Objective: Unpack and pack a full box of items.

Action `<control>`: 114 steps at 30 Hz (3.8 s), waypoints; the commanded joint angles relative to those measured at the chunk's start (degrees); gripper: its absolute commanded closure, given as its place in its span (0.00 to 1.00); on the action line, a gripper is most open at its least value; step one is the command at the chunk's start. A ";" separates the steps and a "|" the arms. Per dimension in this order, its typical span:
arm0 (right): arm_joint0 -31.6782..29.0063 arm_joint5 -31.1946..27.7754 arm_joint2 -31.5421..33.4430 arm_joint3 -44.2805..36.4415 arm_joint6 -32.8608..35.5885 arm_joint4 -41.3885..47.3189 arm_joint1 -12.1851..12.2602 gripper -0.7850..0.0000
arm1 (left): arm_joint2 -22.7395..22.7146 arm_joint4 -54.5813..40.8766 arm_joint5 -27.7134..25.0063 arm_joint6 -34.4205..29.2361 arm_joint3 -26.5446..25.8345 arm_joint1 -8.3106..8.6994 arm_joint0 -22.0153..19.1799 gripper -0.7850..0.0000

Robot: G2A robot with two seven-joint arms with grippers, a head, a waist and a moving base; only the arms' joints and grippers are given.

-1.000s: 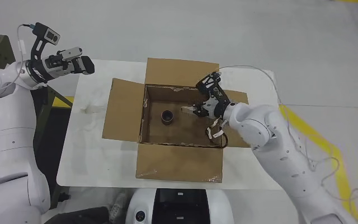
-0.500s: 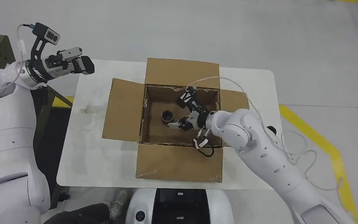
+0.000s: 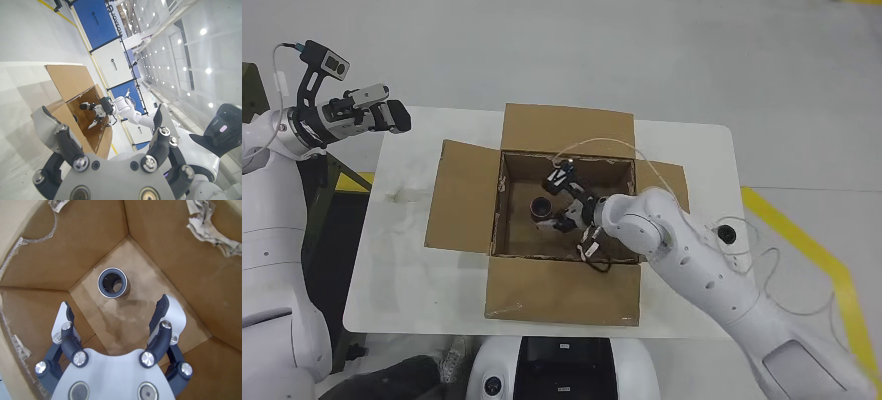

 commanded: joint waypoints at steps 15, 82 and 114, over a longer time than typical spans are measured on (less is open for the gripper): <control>5.43 -1.18 -6.49 8.70 -1.60 0.52 -4.73 0.00 | 0.00 0.00 0.00 0.00 0.00 0.00 0.00 0.00; -7.48 1.00 18.61 -22.00 11.50 -4.26 -1.24 1.00 | 0.00 0.00 0.00 0.00 0.00 0.00 0.00 0.00; -28.88 4.68 45.63 -45.62 20.01 -10.52 4.06 1.00 | 0.00 0.00 0.00 0.00 0.00 0.00 0.00 0.00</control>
